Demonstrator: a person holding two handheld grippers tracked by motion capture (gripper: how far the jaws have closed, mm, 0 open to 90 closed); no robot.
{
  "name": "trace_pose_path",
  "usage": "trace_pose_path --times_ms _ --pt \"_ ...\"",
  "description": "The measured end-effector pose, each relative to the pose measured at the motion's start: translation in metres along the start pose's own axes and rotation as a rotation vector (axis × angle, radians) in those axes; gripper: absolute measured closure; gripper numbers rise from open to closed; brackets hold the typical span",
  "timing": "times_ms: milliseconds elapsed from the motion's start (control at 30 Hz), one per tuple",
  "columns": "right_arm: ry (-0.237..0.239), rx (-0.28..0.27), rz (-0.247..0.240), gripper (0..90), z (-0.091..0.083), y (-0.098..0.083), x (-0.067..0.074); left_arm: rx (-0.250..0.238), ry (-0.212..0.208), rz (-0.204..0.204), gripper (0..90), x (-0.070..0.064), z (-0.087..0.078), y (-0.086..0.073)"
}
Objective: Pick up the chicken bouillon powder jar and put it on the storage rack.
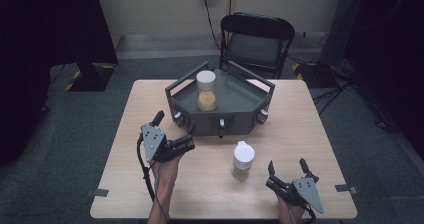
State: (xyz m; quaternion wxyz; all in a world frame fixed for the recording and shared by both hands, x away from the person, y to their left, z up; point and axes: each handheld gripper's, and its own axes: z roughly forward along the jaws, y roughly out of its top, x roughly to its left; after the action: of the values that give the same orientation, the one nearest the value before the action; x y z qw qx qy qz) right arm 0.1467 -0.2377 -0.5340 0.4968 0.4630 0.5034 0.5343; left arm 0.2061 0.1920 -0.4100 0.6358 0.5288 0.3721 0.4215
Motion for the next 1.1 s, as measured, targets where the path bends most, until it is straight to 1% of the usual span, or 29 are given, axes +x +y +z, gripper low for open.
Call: trace_pose_path --times_ms 33,133,200,267,300,367,433,533,600,700,933,1100 --pt "0.000 0.000 0.000 0.2 0.000 0.000 0.000 0.000 0.000 0.000 0.1 0.000 0.000 0.000" --pt "-0.001 0.000 0.000 0.2 0.000 0.000 0.000 -0.009 0.002 -0.005 0.1 0.001 -0.009 -0.001" --pt "-0.002 0.000 0.000 0.2 0.000 0.000 0.000 -0.013 0.007 -0.008 0.1 0.001 -0.017 -0.005" --pt "-0.002 0.000 0.000 0.2 0.000 0.000 0.000 -0.008 0.019 0.004 0.1 -0.001 -0.021 -0.008" --pt "-0.002 0.000 0.000 0.2 0.000 0.000 0.000 -0.008 0.019 0.004 0.1 -0.001 -0.021 -0.008" --pt "-0.002 0.000 0.000 0.2 0.000 0.000 0.000 0.000 0.016 -0.005 0.1 0.000 -0.026 -0.012" --pt "-0.002 0.000 0.000 0.2 0.000 0.000 0.000 0.004 0.020 0.000 0.1 -0.001 -0.029 -0.016" --pt "-0.003 0.000 0.000 0.2 0.000 0.000 0.000 0.018 0.020 -0.009 0.1 -0.003 -0.033 -0.022" --pt "-0.004 0.000 0.000 0.2 0.000 0.000 0.001 0.023 0.025 -0.004 0.1 -0.004 -0.035 -0.026" --pt "-0.006 0.000 0.000 0.2 0.000 0.000 0.001 0.023 0.028 -0.020 0.1 -0.004 -0.040 -0.031" --pt "-0.006 0.000 -0.001 0.2 0.000 0.000 0.001 0.032 0.039 -0.015 0.0 -0.006 -0.050 -0.044" --pt "-0.006 0.000 -0.001 0.2 0.000 0.000 0.001 0.041 0.058 -0.002 0.0 -0.008 -0.054 -0.055"
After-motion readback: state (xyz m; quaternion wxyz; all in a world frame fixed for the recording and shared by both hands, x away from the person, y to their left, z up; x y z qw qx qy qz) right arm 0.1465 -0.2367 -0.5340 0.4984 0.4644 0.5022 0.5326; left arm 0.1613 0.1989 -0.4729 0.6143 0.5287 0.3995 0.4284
